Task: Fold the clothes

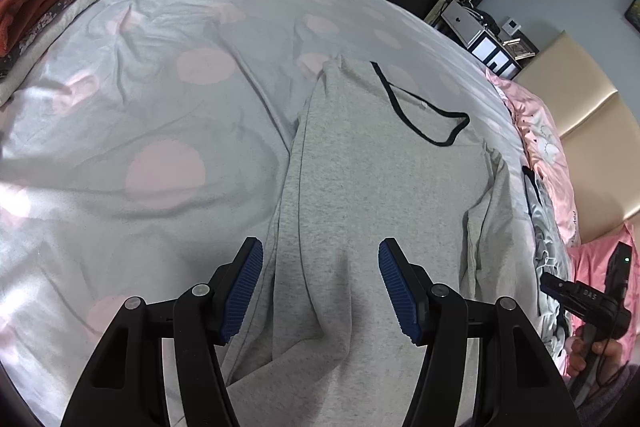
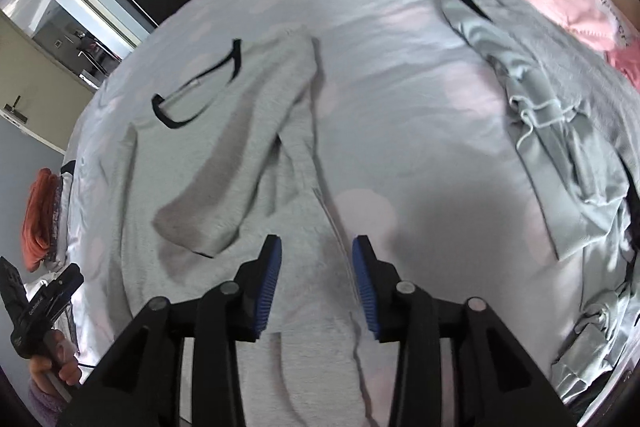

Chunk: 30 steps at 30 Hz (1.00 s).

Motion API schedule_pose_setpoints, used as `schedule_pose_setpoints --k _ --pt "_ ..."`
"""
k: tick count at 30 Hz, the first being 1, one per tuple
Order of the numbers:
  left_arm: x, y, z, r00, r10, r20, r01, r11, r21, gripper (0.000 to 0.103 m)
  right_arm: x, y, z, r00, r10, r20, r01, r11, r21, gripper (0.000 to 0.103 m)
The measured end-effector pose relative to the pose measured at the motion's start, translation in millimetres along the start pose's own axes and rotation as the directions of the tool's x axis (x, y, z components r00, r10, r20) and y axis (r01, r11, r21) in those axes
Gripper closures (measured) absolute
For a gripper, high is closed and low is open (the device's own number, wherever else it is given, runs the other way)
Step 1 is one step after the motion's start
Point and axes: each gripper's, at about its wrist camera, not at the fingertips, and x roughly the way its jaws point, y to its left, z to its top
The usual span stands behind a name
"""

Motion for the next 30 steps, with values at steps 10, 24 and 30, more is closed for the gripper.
schedule_pose_setpoints --k 10,24,30 --pt "10 -1 0 1.000 0.003 -0.026 -0.003 1.000 0.014 0.041 59 9 16 0.998 -0.034 -0.045 0.033 0.999 -0.025 0.067" --pt "26 1 3 0.998 0.030 -0.057 -0.028 0.999 0.026 0.041 -48 9 43 0.995 -0.065 0.072 0.071 0.994 -0.079 0.095" --pt "25 5 3 0.998 0.032 -0.058 -0.031 0.999 0.014 0.041 -137 -13 98 0.973 -0.142 0.182 0.153 0.987 -0.048 0.095"
